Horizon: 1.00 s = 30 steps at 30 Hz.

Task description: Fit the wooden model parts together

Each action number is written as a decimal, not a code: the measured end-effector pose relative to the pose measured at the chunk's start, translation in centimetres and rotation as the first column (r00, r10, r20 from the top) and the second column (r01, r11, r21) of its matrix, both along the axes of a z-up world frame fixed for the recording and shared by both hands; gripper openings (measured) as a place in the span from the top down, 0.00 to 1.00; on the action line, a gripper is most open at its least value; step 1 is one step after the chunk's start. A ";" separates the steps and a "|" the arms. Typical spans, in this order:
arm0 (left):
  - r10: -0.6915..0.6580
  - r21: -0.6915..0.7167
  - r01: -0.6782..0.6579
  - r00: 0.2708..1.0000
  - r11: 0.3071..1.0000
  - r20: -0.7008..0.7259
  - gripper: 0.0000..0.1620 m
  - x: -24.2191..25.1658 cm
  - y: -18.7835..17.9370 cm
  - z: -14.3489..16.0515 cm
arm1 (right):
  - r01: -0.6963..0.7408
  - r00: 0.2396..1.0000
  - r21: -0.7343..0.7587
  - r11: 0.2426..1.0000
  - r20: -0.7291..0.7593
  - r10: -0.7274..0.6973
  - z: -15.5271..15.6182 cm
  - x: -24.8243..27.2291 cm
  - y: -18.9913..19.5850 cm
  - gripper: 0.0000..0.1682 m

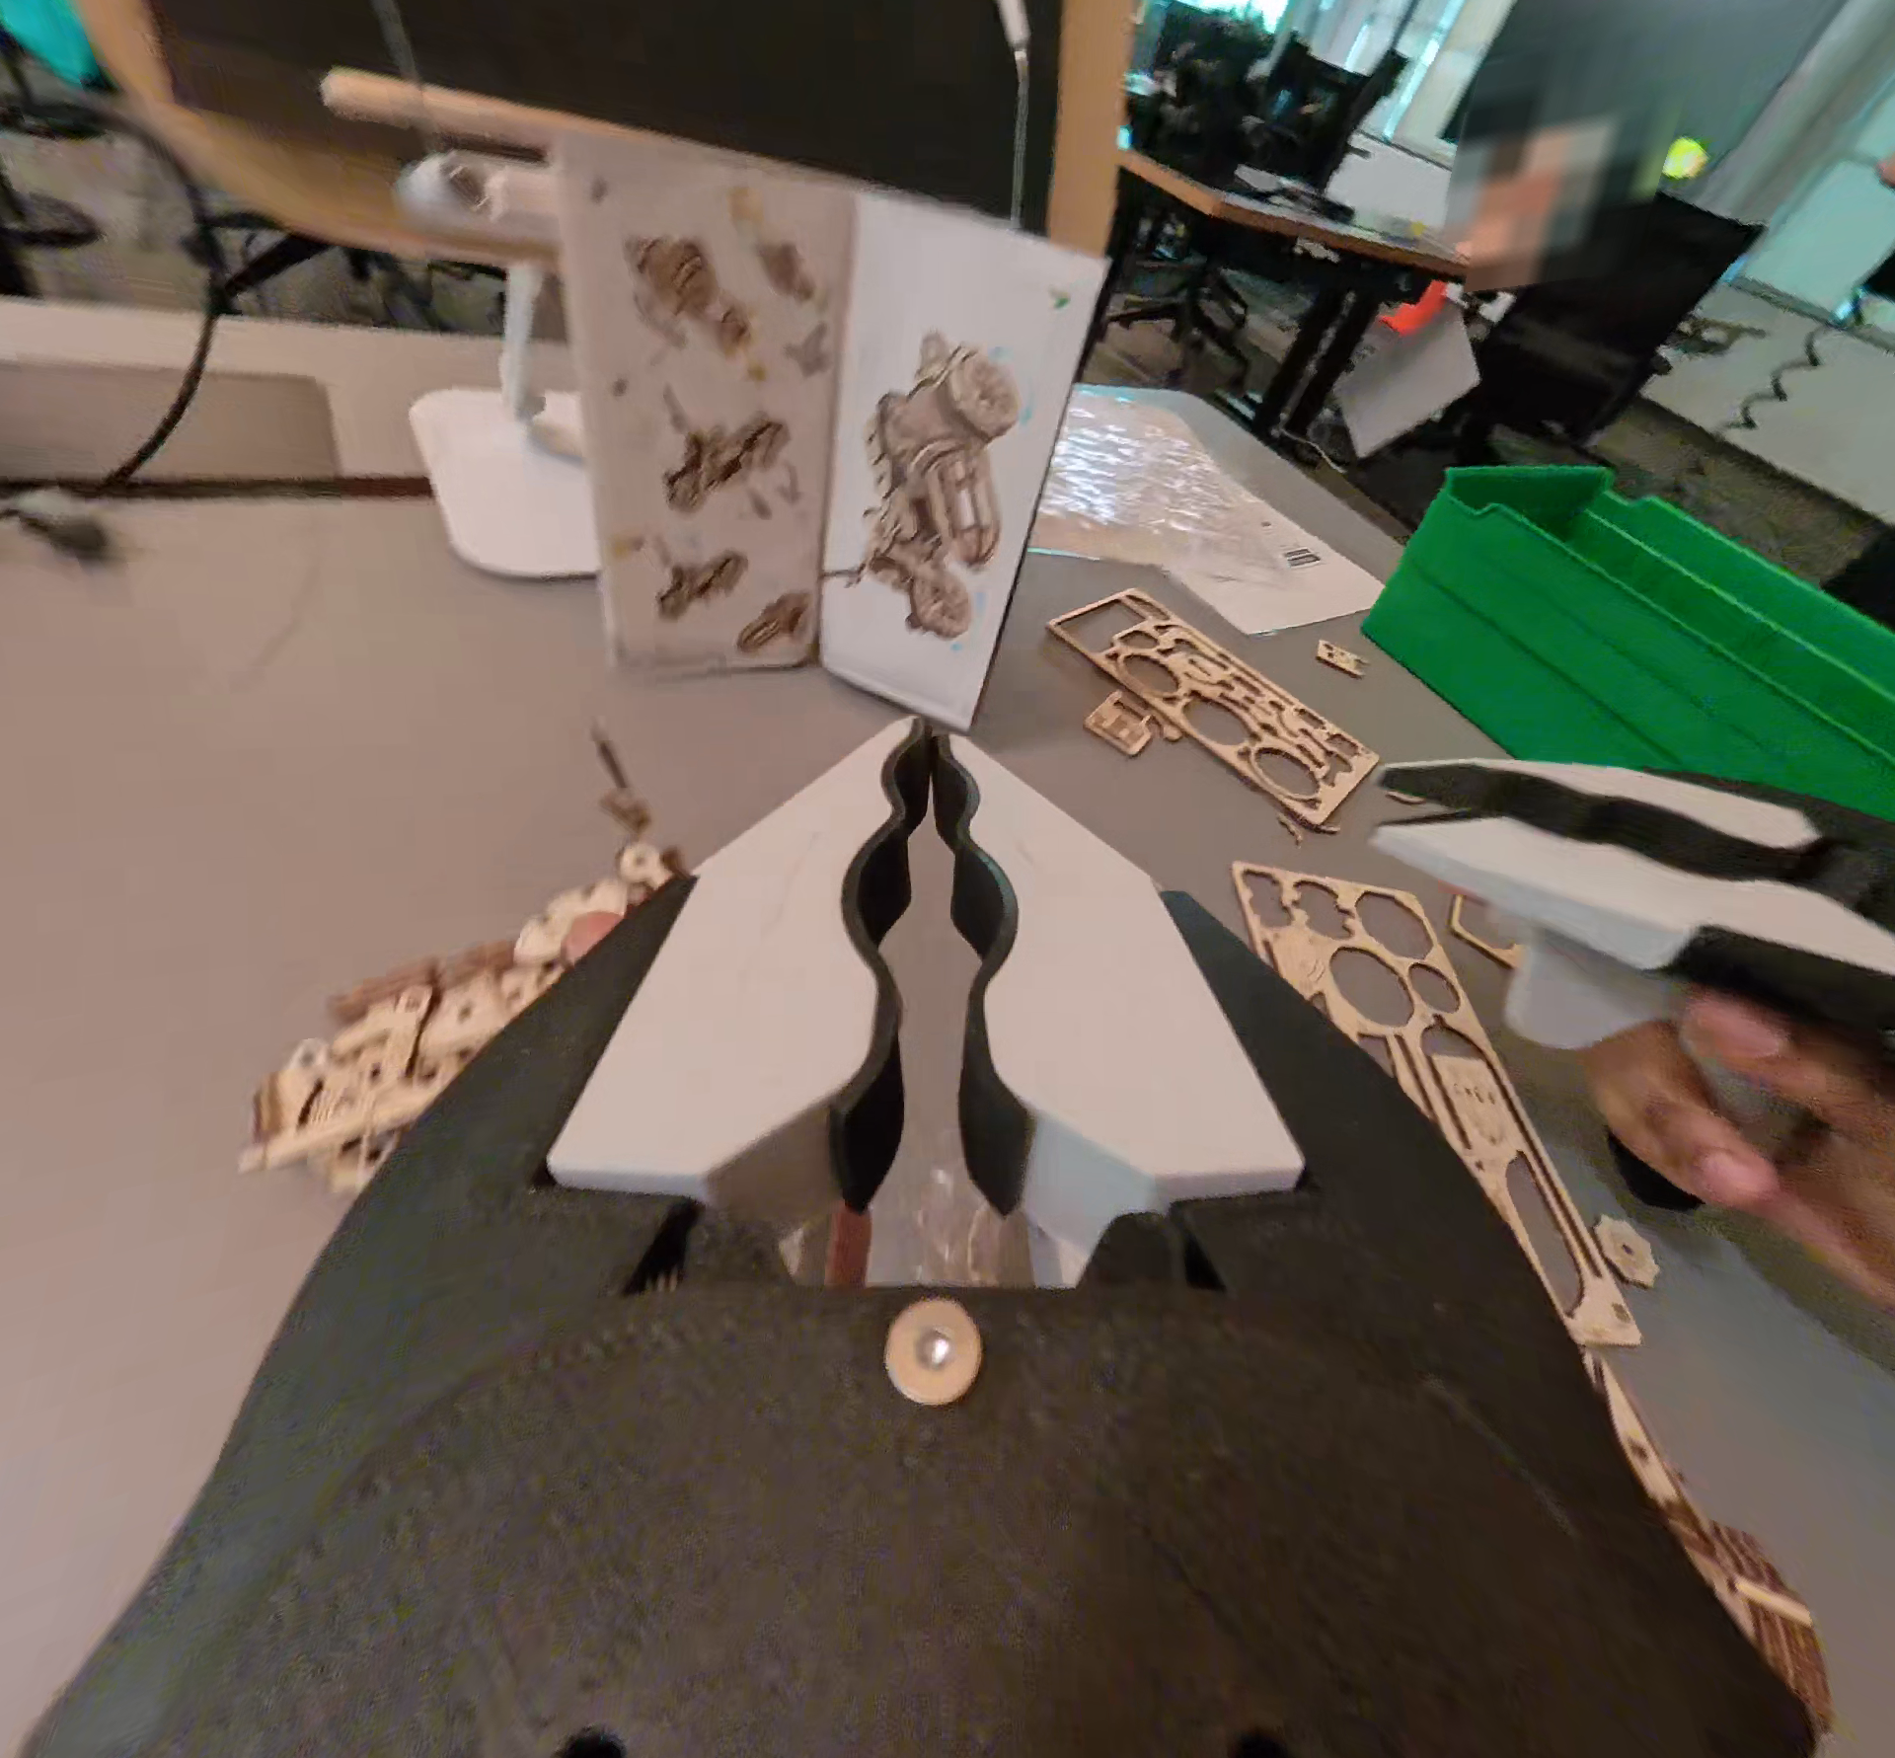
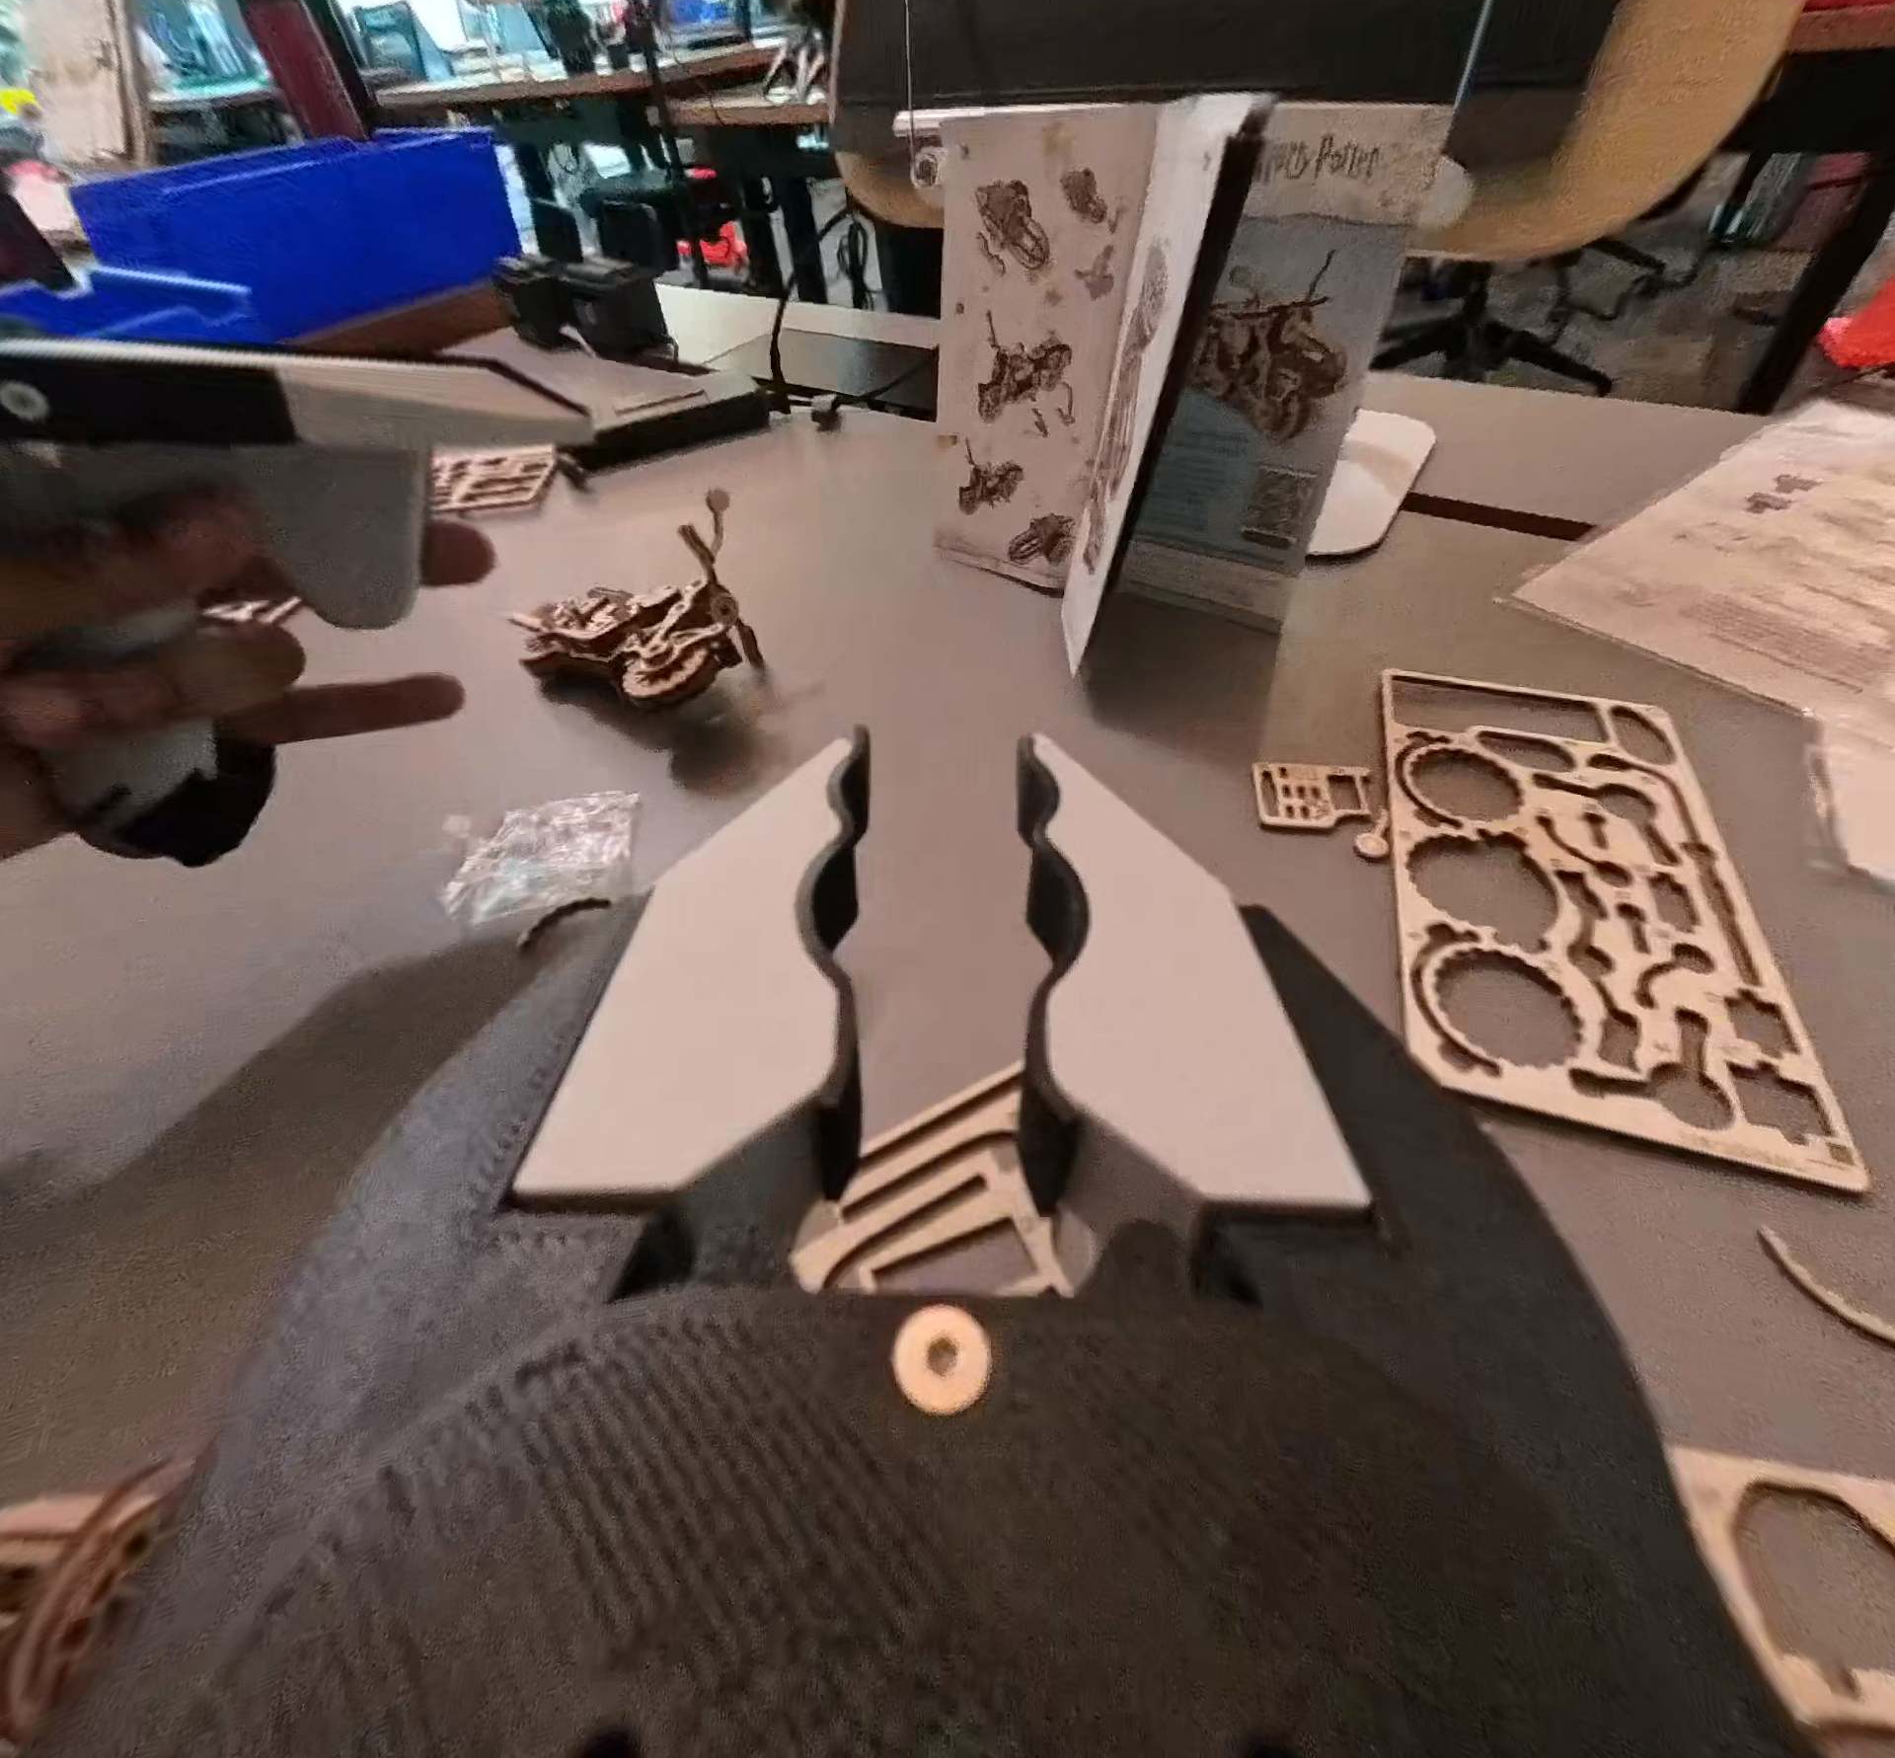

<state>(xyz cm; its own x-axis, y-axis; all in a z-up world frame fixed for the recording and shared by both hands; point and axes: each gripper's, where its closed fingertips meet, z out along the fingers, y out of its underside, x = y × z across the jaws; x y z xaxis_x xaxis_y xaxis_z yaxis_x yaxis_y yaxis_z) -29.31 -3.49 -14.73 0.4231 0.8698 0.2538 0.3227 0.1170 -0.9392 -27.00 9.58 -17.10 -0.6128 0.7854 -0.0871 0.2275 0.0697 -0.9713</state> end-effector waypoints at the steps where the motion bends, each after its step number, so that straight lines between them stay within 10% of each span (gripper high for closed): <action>1: -0.029 -0.018 0.029 1.000 0.999 -0.011 1.00 -0.6 0.8 0.6 | 0.000 1.000 0.011 1.000 0.018 0.000 -0.1 -0.6 -0.3 0.81; 14: -0.176 -0.325 0.120 0.973 0.938 -0.148 0.91 3.3 4.5 -1.6 | -0.011 0.995 0.088 0.996 -0.098 0.020 0.6 0.6 -1.1 0.82; 23: -0.187 0.154 0.179 0.982 0.972 0.035 1.00 2.7 5.0 -3.8 | -0.124 0.992 -0.059 0.991 -0.026 0.123 -0.2 -1.0 -2.0 0.79; 30: -0.229 -0.063 0.230 0.973 0.971 0.028 1.00 3.4 6.7 -5.4 | -0.163 0.981 -0.165 0.973 0.082 0.179 -0.4 -0.8 -3.0 0.66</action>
<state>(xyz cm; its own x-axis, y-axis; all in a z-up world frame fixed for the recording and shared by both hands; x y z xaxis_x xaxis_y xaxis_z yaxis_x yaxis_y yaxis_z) -25.87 3.20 -20.13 0.6087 0.7651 0.2099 0.3530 -0.0243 -0.9353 -27.78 6.60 -17.55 -0.7197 0.6416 -0.2654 0.3177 -0.0356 -0.9475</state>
